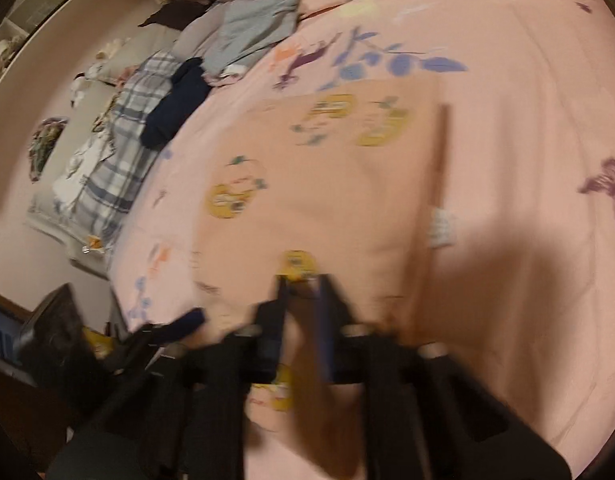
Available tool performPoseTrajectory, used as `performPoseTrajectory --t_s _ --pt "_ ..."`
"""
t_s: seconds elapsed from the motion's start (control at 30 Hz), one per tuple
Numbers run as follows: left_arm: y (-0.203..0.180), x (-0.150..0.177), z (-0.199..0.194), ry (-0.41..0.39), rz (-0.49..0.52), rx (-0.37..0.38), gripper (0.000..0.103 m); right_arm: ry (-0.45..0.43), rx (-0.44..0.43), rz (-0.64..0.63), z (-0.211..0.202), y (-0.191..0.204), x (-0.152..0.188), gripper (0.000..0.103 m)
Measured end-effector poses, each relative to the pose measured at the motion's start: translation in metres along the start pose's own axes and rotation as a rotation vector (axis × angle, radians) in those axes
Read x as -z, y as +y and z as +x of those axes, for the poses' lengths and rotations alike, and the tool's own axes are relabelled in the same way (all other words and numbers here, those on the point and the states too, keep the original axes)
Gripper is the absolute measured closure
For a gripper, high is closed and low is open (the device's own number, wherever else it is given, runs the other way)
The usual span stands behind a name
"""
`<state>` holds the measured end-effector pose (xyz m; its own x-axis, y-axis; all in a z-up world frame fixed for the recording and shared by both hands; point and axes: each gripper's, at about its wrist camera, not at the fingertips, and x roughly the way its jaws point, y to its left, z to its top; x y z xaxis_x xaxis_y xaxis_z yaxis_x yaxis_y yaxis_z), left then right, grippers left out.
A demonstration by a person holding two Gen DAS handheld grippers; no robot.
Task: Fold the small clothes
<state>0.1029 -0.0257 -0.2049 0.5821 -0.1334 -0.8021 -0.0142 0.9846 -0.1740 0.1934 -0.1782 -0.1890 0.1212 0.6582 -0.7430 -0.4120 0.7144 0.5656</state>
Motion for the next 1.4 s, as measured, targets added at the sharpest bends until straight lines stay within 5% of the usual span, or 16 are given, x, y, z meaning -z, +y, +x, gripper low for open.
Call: performPoseTrajectory --t_s 0.07,0.23,0.33,0.4,0.47,0.57,0.7,0.77,0.87,1.0,1.23,1.33,1.4 --pt "-0.004 0.002 0.002 -0.004 0.040 -0.038 0.015 0.017 -0.018 0.030 -0.004 -0.009 0.001 0.103" --pt "0.016 0.000 -0.001 0.056 -0.054 0.001 0.015 0.028 0.043 -0.007 -0.020 -0.006 0.011 0.103" --pt "0.040 -0.004 -0.028 0.060 -0.182 0.119 0.020 0.037 0.084 -0.016 -0.031 0.002 0.007 0.099" --pt "0.055 -0.016 -0.055 -0.055 -0.255 0.220 0.020 -0.006 0.093 -0.049 -0.043 0.010 0.001 0.091" --pt "0.068 -0.041 -0.067 -0.134 -0.268 0.242 0.020 -0.052 0.087 -0.074 -0.050 0.016 -0.004 0.085" --pt "0.074 -0.074 -0.062 -0.192 -0.245 0.232 0.020 -0.094 0.019 -0.057 -0.050 0.014 -0.015 0.084" --pt "0.082 -0.108 -0.014 -0.140 -0.313 0.427 0.020 -0.099 0.007 0.003 -0.035 0.003 -0.028 0.084" --pt "0.086 -0.117 0.016 -0.108 -0.327 0.379 0.020 -0.081 0.007 0.017 -0.026 0.002 -0.028 0.084" --pt "0.098 -0.107 0.055 0.027 -0.372 0.150 0.029 -0.063 0.013 0.020 -0.013 -0.001 -0.029 0.087" --pt "0.094 -0.107 0.043 0.019 -0.315 0.125 0.030 -0.051 -0.016 0.021 -0.010 -0.006 -0.032 0.087" --pt "0.094 -0.124 -0.015 -0.223 -0.384 0.492 0.037 -0.122 -0.012 -0.064 -0.031 0.019 -0.052 0.086" --pt "0.078 -0.129 -0.001 -0.150 -0.327 0.571 0.053 -0.139 -0.023 -0.089 -0.030 0.022 -0.065 0.087" --pt "0.072 -0.126 0.028 -0.047 -0.308 0.458 0.060 -0.123 -0.021 -0.085 -0.018 0.014 -0.071 0.093"
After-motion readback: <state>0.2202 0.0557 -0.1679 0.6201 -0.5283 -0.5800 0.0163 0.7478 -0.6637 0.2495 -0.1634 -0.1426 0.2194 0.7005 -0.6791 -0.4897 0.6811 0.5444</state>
